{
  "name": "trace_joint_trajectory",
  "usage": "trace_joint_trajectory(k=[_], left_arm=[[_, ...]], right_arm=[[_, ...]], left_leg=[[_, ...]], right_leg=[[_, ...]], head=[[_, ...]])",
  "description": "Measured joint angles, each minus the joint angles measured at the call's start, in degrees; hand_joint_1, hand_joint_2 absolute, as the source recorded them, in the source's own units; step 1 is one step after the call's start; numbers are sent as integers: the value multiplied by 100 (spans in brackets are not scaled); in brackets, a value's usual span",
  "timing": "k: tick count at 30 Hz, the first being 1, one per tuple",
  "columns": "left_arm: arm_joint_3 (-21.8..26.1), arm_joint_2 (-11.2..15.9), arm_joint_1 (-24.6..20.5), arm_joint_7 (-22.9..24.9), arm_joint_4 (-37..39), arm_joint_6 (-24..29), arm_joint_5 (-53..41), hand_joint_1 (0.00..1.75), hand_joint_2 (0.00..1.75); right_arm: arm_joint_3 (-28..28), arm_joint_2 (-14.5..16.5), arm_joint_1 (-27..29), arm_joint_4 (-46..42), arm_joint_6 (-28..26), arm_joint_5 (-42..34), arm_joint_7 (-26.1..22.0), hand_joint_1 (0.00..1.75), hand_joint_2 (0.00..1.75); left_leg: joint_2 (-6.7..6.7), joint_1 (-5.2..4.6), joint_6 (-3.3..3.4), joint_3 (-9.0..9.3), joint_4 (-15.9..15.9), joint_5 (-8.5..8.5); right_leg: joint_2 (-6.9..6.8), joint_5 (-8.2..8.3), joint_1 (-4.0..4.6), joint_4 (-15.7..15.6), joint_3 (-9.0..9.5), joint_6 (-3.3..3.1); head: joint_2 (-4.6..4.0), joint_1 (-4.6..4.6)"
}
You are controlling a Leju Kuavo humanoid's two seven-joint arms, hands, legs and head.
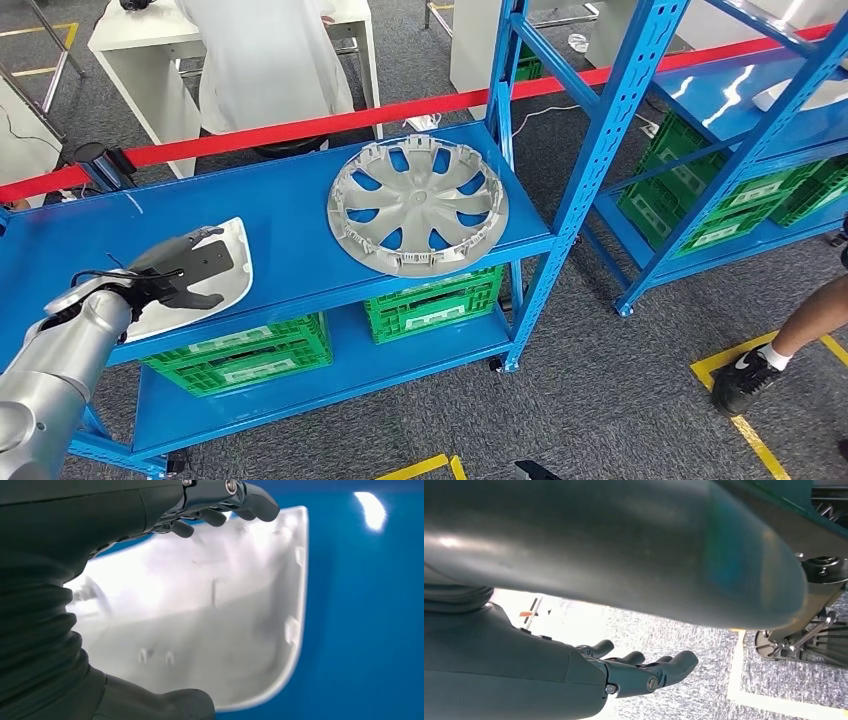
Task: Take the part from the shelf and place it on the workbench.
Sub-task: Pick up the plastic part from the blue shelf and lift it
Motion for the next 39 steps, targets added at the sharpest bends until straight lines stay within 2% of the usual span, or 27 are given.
trace_joint_trajectory(k=[6, 18, 29, 39], left_arm=[[-90, -75, 17, 722, 0, 953, -53, 0, 175], [-132, -137, 98, 1144, 2, 1585, 47, 0, 175], [-132, -103, 189, 1393, 24, 1649, 52, 0, 175], [-138, -91, 231, 2156, 145, 1462, -71, 0, 175]], right_arm=[[-26, 0, -3, 0, -15, -9, 0, 0, 0], [-102, 0, -2, 2, -5, 64, 0, 0, 0], [-103, 0, -3, 1, 4, 120, 0, 0, 0], [-103, 0, -5, 2, 87, 279, 0, 0, 0]], left_leg=[[-2, 0, 0, 0, 0, 0], [-1, 0, 0, 0, 0, 0], [-3, -1, 0, -2, -1, -1], [-3, -1, 0, -2, -1, -1]], right_leg=[[0, 0, 0, 0, 1, 0], [0, 0, 0, 0, 1, 0], [-1, -4, 0, 0, 0, 4], [-1, -4, 0, 0, 0, 4]], head=[[0, -1], [1, 0], [1, 1], [0, -1]])
